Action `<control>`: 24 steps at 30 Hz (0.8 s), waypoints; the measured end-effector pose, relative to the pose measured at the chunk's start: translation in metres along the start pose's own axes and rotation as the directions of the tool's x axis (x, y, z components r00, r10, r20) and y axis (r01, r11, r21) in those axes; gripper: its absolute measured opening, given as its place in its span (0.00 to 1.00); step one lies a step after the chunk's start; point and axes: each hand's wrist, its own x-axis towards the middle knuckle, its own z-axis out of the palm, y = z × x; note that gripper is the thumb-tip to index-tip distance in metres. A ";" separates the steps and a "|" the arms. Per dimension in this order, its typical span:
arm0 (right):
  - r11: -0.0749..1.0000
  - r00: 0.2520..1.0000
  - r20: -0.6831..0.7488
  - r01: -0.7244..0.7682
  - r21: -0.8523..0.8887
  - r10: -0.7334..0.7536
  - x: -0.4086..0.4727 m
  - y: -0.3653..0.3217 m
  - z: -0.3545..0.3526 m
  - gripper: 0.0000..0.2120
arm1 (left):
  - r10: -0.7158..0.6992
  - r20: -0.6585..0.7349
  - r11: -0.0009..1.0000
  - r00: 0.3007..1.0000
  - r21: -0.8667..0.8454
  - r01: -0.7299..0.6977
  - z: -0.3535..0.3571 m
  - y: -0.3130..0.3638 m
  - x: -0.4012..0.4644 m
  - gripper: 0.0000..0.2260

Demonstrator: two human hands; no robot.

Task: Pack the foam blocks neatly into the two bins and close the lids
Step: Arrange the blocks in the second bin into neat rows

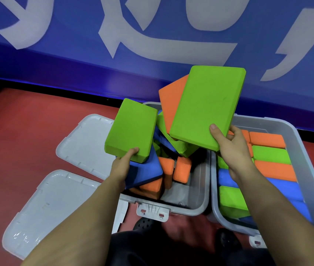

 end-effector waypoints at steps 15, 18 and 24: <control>1.000 1.000 -0.017 0.016 0.006 -0.016 -0.004 -0.003 0.001 0.30 | 0.008 -0.185 0.978 0.983 0.207 0.031 0.026 0.019 -0.011 0.63; 1.000 0.999 -0.025 0.023 0.009 -0.023 -0.002 -0.003 0.002 0.29 | 0.114 -0.196 0.984 0.974 0.158 -0.084 0.022 0.018 -0.009 0.64; 0.999 0.999 -0.013 0.046 0.018 -0.045 -0.003 -0.002 0.003 0.29 | 0.204 -0.225 0.969 0.953 0.186 -0.163 0.016 0.018 0.000 0.38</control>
